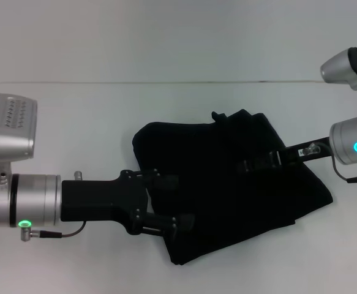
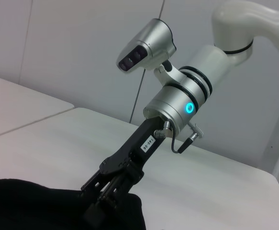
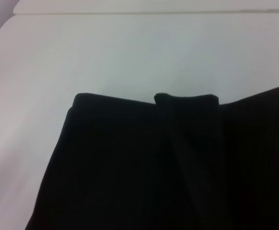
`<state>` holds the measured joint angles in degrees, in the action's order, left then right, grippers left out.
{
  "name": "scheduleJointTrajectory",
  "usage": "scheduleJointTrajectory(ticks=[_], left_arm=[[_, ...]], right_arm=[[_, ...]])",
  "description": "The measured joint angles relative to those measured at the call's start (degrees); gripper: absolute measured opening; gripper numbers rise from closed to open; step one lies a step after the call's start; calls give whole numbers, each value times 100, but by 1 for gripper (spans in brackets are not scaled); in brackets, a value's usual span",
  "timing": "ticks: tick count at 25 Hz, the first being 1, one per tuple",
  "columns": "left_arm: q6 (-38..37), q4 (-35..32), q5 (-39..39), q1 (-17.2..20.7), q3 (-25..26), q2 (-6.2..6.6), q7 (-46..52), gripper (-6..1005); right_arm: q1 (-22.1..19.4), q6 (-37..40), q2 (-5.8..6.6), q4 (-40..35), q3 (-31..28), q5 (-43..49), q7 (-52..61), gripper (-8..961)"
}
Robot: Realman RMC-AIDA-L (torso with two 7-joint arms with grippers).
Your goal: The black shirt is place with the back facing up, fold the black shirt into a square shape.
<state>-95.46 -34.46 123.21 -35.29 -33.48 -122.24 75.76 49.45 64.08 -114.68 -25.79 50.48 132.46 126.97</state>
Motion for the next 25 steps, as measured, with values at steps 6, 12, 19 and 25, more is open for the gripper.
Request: scheduleJointTrajectory(ticks=[6, 12, 19, 25], left_arm=[[12, -14, 17, -13, -12, 23, 0, 949], [4, -18, 19, -35, -33, 32, 1, 949], [47, -17, 18, -44, -5, 34, 30, 949], [53, -18, 14, -41, 9, 34, 61, 949]], right_arm=[[15, -75, -33, 9, 21, 0, -2, 917], [19, -209, -53, 83, 62, 0, 3, 904], [21, -300, -116, 92, 76, 0, 48, 817], [38, -616, -163, 140, 76, 0, 71, 548]])
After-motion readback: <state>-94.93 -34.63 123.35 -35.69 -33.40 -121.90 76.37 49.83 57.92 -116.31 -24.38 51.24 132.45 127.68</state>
